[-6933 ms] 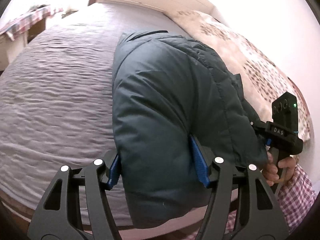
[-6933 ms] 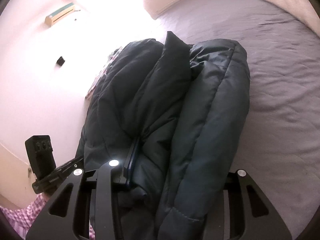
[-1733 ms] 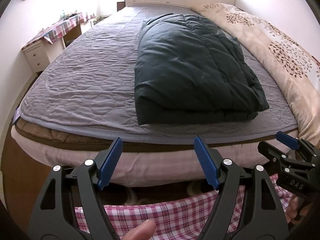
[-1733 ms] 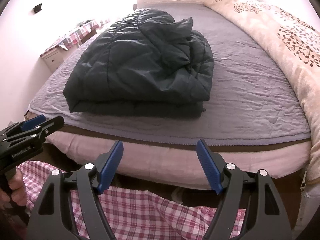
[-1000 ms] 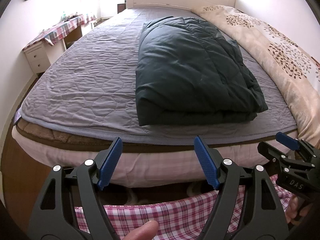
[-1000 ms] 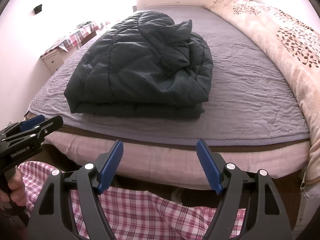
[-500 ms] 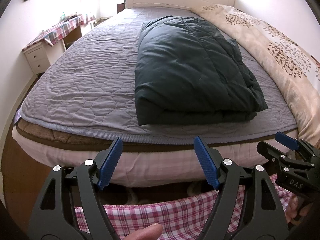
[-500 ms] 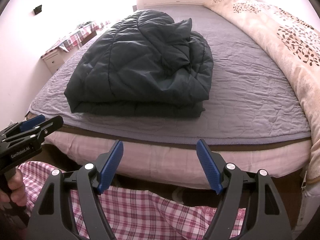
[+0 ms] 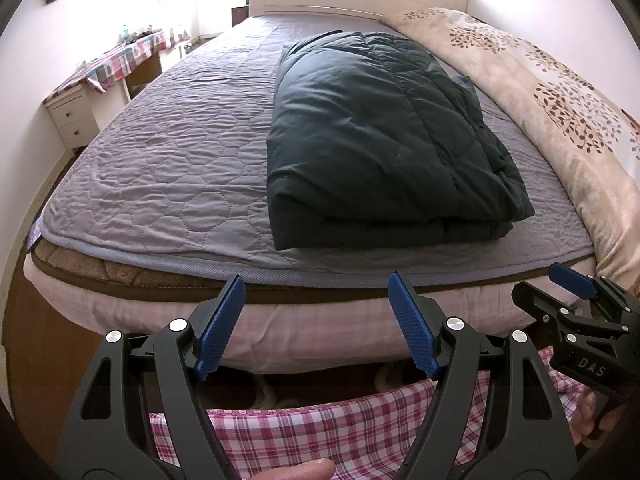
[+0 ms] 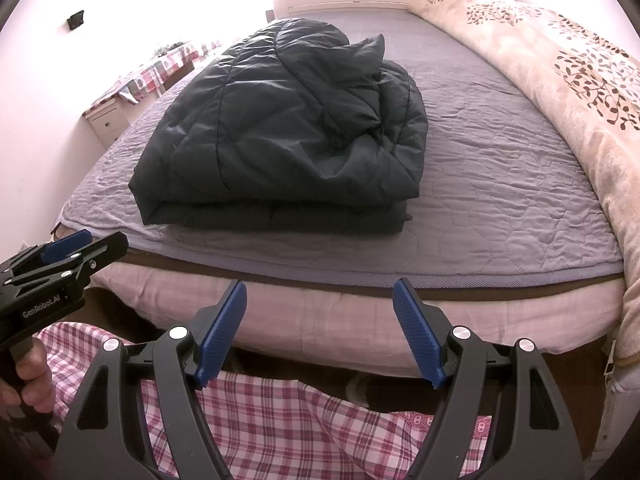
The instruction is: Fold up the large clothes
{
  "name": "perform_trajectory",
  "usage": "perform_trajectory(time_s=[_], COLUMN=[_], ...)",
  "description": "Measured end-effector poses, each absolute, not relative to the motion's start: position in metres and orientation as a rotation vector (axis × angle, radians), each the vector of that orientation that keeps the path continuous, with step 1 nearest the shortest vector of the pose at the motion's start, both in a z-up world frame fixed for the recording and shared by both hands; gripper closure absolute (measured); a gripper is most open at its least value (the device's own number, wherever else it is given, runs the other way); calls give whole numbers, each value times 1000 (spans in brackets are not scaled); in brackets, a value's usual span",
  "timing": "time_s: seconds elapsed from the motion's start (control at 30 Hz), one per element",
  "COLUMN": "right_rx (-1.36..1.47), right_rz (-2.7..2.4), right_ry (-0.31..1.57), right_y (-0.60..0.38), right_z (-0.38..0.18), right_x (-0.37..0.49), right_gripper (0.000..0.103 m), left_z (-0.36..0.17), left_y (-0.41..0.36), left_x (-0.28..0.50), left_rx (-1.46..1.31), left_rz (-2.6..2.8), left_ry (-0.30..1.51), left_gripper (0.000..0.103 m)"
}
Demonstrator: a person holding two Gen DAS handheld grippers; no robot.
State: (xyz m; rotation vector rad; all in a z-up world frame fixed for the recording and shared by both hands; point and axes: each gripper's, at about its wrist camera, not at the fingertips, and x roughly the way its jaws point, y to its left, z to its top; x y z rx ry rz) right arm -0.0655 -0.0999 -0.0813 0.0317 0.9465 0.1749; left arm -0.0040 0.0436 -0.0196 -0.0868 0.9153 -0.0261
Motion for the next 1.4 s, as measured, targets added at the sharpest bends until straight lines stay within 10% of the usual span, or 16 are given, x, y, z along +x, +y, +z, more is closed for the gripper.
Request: perform_trajectory(time_s=[1.4], right_rx=[29], right_rz=[186], right_ry=[954], right_y=[-101], right_z=[-84], right_x=[-65], right_gripper=[29], left_z=[-23], left_y=[40], left_x=[-2], left_rx=[-74], left_rz=[-33], left_ry=[923], left_gripper=[30])
